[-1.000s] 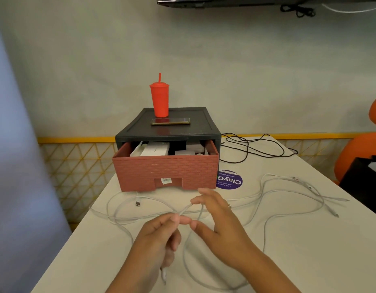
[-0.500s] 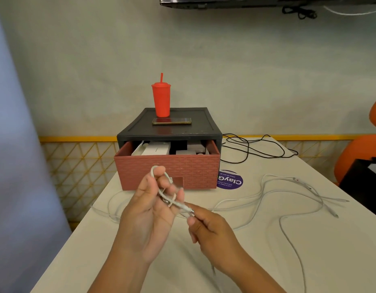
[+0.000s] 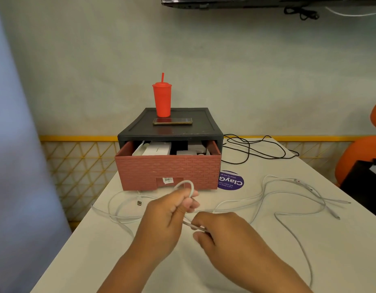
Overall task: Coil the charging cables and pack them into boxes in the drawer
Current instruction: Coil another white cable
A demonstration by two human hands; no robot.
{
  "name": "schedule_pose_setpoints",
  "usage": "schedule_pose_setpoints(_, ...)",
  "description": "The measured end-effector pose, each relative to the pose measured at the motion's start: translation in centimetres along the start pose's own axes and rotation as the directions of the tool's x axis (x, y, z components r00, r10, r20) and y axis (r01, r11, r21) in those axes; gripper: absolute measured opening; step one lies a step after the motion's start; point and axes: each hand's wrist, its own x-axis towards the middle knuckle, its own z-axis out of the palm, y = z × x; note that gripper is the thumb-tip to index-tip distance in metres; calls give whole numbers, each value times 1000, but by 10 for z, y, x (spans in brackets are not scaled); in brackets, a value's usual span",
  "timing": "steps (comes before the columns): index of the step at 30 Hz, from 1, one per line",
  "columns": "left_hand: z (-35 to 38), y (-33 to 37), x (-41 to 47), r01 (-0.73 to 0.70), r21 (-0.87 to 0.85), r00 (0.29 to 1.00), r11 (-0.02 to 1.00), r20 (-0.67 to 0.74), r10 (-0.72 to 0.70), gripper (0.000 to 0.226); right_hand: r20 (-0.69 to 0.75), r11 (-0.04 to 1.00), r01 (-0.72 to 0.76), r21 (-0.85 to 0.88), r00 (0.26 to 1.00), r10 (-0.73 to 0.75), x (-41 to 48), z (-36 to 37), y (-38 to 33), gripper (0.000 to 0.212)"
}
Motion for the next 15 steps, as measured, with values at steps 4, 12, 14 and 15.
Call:
schedule_pose_setpoints(4, -1, -3, -3, 117, -35, 989, 992, 92, -114, 28, -118, 998, 2, 59, 993, 5, 4, -27, 4, 13)
schedule_pose_setpoints(12, 1, 34, -4, 504, -649, 863, 569, 370, -343, 29, -197, 919, 103, 381, 980, -27, 15, -26, 27, 13)
schedule_pose_setpoints(14, 1, 38, -5, 555, -700, 831, 450, 436, -346, 26, -195, 893, 126, 432, 980, -44, 14, -19, 27, 21)
schedule_pose_setpoints(15, 2, 40, -6, 573, -710, 817, 410, 457, -351, 24, -197, 875, 116, 469, 980, -24, 12, -16, 26, 24)
